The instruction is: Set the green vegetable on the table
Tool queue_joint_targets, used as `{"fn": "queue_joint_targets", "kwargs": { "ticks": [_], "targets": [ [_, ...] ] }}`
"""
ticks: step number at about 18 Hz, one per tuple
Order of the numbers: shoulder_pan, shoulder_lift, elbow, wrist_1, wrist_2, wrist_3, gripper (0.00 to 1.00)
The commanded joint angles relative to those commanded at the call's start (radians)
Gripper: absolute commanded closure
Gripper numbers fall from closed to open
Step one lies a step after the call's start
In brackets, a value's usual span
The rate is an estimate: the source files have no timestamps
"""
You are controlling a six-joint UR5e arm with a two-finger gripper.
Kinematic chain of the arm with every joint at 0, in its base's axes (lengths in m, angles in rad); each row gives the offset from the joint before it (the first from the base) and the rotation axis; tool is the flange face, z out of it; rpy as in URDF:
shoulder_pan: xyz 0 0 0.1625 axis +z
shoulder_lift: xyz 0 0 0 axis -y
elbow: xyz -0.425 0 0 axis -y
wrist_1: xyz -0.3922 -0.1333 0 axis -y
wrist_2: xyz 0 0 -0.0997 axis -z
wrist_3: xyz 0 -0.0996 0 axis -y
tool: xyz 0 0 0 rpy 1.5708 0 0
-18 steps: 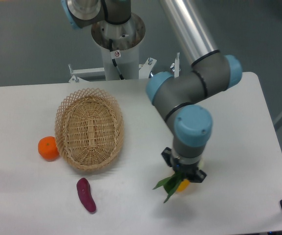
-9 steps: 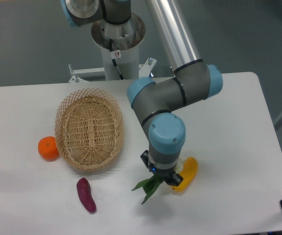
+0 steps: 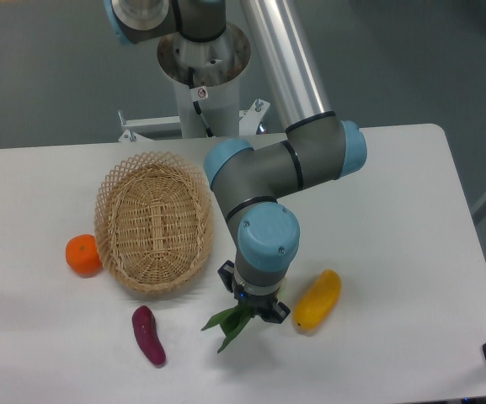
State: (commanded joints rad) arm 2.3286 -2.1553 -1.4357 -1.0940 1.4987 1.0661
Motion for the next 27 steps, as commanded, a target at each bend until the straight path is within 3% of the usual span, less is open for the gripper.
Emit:
{"fn": "queue_joint_targets", "kwargs": {
  "ticks": [3,12,19,23,27],
  "targets": [
    [-0.002,0.008,-0.029,0.065,0.002,-0.002,0.01],
    [0.012,0.037,-0.037,0.063,0.011,0.011,0.00],
    [0.159,0.080,-0.002,0.057,0.009,0.084,0.00],
    [0.231,0.080,0.038,0.008,0.015,0.196,0.00],
    [0.287,0.063,0.136,-0.130,0.043,0.267,0.00]
  ]
}}
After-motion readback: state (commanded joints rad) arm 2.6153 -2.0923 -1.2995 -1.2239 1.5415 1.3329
